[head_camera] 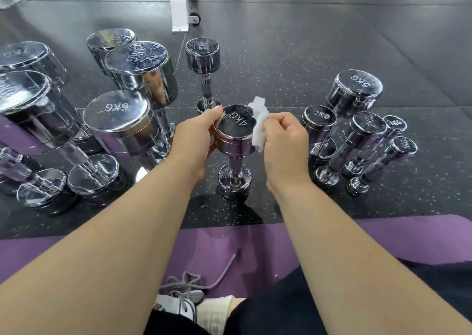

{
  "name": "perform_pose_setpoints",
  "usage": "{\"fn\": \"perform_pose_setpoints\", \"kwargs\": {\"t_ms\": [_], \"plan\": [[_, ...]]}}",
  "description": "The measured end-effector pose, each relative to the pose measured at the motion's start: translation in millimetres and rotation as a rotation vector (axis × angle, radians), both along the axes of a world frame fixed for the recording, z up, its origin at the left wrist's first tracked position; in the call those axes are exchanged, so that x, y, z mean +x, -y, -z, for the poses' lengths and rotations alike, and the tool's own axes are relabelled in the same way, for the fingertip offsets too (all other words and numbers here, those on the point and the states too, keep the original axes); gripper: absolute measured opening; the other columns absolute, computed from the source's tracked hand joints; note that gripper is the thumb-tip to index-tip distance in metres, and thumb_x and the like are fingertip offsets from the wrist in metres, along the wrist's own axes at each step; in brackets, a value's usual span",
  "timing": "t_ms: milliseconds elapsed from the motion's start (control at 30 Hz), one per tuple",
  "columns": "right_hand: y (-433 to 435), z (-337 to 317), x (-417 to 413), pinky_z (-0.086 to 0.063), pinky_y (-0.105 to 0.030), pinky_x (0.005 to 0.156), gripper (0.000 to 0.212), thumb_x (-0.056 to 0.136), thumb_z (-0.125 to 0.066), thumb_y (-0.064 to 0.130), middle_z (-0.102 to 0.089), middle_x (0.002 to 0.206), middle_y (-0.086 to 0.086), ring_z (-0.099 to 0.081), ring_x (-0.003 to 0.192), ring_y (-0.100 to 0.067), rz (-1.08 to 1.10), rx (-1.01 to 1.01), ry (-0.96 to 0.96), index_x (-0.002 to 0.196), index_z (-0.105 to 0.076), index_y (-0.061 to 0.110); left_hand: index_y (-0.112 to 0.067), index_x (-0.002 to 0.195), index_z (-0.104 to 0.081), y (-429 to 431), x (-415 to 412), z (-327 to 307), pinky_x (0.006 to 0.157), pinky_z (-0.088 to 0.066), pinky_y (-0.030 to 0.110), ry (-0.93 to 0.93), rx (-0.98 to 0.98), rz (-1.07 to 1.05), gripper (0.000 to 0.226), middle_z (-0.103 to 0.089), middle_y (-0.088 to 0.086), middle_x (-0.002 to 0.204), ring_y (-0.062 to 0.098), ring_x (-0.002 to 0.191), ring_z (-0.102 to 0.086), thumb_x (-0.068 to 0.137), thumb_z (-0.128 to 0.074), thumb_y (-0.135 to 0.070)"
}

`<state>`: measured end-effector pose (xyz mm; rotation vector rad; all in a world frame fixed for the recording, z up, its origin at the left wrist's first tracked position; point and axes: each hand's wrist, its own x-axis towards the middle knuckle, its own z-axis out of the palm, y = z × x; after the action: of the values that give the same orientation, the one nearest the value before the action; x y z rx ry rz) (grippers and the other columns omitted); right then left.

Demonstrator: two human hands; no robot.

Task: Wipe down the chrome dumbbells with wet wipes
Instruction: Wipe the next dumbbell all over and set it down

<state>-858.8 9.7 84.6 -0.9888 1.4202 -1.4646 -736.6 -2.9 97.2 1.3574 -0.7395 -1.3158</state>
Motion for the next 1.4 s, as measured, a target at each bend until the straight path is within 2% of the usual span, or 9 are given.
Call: {"fn": "perform_pose_setpoints", "kwargs": {"t_ms": [200, 267, 367, 533, 667, 867, 1067, 1233, 1400], "plan": [[-25, 18, 24, -0.050, -0.022, 0.072, 0.033, 0.101, -0.039, 0.025, -0.069, 0.075, 0.004, -0.061, 0.074, -0.012, 0.094, 0.013, -0.328, 0.107, -0.071, 0.015, -0.016, 0.078, -0.070, -1, 1, 1, 0.070, -0.048, 0.024, 0.023, -0.007, -0.002, 0.020, -0.068, -0.010, 0.064, 0.007, 0.063, -0.062, 0.093, -0.063, -0.027], [-23, 11, 28, -0.041, -0.005, 0.074, 0.034, 0.103, -0.040, 0.018, -0.062, 0.073, 0.018, -0.054, 0.073, 0.004, 0.140, -0.050, -0.280, 0.126, -0.066, 0.018, -0.015, 0.081, -0.071, -2, 0, 3, 0.070, -0.050, 0.024, 0.011, -0.017, 0.007, 0.019, -0.069, -0.007, 0.067, 0.009, 0.064, -0.063, 0.093, -0.062, -0.027], [-19, 9, 30, -0.048, -0.019, 0.084, 0.036, 0.103, -0.038, 0.019, -0.069, 0.082, 0.009, -0.061, 0.079, -0.002, 0.114, 0.000, -0.144, 0.124, -0.067, 0.019, -0.016, 0.084, -0.071, 0, 0, 5, 0.068, -0.050, 0.024, 0.004, -0.022, 0.016, 0.018, -0.070, -0.007, 0.070, 0.010, 0.068, -0.064, 0.094, -0.061, -0.027], [-28, 10, 35, -0.039, 0.000, 0.075, 0.041, 0.105, -0.035, 0.019, -0.066, 0.097, 0.020, -0.056, 0.086, 0.019, 0.091, 0.008, -0.090, 0.143, -0.051, 0.022, -0.014, 0.086, -0.072, 3, 2, 8, 0.086, -0.051, 0.035, -0.070, -0.004, 0.029, 0.017, -0.071, -0.002, 0.078, 0.020, 0.083, -0.065, 0.093, -0.063, -0.028], [-25, 15, 38, -0.050, -0.033, 0.099, 0.037, 0.099, -0.046, 0.026, -0.070, 0.116, -0.003, -0.062, 0.100, -0.012, 0.162, 0.070, -0.052, 0.129, -0.064, 0.018, -0.017, 0.082, -0.070, 5, 2, 12, 0.082, -0.049, 0.029, -0.131, 0.011, 0.009, 0.016, -0.070, -0.006, 0.072, 0.011, 0.070, -0.064, 0.092, -0.065, -0.029], [-19, 4, 23, -0.047, -0.020, 0.070, 0.023, 0.084, -0.067, 0.003, -0.063, 0.079, 0.009, -0.060, 0.072, -0.007, 0.280, 0.104, 0.158, 0.078, -0.061, 0.025, -0.016, 0.083, -0.069, 3, 2, 13, 0.076, -0.051, 0.026, -0.140, 0.007, 0.001, 0.016, -0.070, -0.006, 0.070, 0.010, 0.068, -0.064, 0.091, -0.066, -0.030], [-33, 11, 34, -0.049, -0.029, 0.064, 0.029, 0.078, -0.070, 0.000, -0.059, 0.063, 0.009, -0.055, 0.063, -0.013, 0.145, 0.102, 0.113, 0.064, -0.059, 0.024, -0.014, 0.082, -0.070, 3, 6, 13, 0.086, -0.053, 0.036, -0.147, 0.006, 0.009, 0.020, -0.071, 0.000, 0.072, 0.017, 0.070, -0.065, 0.090, -0.067, -0.031], [-29, 22, 38, -0.054, -0.038, 0.069, 0.018, 0.069, -0.079, 0.013, -0.065, 0.059, 0.007, -0.059, 0.060, -0.015, 0.109, 0.150, 0.094, 0.060, -0.066, 0.022, -0.015, 0.087, -0.069, -4, 11, 13, 0.072, -0.055, 0.028, -0.228, 0.032, 0.042, 0.014, -0.068, -0.001, 0.081, 0.015, 0.074, -0.063, 0.092, -0.063, -0.026], [-33, 24, 50, -0.059, -0.048, 0.079, 0.017, 0.065, -0.076, 0.032, -0.074, 0.069, 0.003, -0.070, 0.071, -0.021, -0.021, 0.166, 0.038, 0.080, -0.077, 0.023, -0.013, 0.097, -0.068, -14, 19, 12, 0.082, -0.054, 0.039, -0.258, 0.081, 0.066, 0.021, -0.068, 0.000, 0.098, 0.022, 0.086, -0.064, 0.094, -0.057, -0.030]]}}
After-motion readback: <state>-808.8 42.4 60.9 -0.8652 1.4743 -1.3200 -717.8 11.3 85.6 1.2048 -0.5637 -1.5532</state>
